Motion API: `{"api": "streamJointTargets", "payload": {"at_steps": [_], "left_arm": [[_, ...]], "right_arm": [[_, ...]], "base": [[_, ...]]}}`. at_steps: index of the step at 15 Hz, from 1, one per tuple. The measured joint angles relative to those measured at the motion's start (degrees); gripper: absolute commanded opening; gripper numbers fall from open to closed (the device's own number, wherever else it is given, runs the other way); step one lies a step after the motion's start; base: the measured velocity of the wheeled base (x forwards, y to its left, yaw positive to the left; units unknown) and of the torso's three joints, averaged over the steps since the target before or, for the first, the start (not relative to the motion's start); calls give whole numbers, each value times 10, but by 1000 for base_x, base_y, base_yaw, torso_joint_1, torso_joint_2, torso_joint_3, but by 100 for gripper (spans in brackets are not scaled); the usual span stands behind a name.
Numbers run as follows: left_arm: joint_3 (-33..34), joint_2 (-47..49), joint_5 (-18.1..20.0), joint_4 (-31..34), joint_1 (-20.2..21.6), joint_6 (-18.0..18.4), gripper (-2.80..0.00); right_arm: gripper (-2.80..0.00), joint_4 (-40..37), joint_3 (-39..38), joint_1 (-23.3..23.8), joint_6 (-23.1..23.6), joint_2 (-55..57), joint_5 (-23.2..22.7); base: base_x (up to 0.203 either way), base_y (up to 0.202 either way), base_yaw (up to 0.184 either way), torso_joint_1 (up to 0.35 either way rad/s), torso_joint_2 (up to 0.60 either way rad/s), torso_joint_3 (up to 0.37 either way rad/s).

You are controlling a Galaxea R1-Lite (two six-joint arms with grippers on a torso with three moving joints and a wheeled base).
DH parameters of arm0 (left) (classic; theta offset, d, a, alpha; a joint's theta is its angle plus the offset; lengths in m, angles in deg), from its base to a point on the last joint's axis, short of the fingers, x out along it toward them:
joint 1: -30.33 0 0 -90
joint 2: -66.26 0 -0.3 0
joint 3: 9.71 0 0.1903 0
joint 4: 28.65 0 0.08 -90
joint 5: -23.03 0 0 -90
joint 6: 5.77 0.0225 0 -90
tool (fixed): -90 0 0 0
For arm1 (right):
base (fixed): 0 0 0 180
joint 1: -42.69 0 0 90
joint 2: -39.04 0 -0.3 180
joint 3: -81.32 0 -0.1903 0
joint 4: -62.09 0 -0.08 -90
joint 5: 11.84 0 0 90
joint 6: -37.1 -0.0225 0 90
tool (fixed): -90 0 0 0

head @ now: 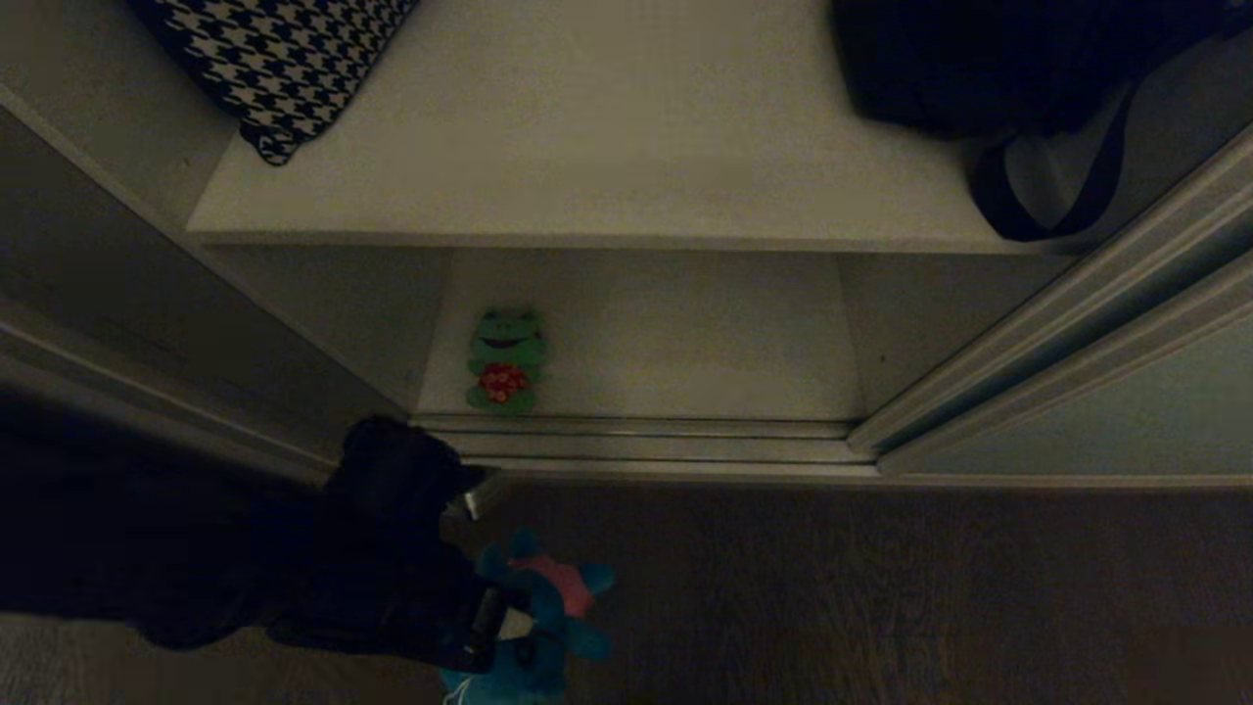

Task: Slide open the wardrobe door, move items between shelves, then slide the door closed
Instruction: Place the blue doll on the lower shelf

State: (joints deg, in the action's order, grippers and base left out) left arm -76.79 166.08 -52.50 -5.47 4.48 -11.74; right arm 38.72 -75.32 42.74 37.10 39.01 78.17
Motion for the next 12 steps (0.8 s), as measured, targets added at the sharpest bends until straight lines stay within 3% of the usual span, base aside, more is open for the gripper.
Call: {"api": "streamJointTargets", "payload": {"at_steps": [9, 12], "left_arm": [[-272, 168, -3, -5, -3, -159, -280], [-309, 210, -15, -80, -1, -173, -280]], "right_arm": [[-280, 0, 0, 0, 0, 0, 0], [-280, 0, 0, 0, 0, 0, 0]], "base": [[0, 0, 0, 0, 0, 0], [0, 0, 0, 0, 0, 0]]}}
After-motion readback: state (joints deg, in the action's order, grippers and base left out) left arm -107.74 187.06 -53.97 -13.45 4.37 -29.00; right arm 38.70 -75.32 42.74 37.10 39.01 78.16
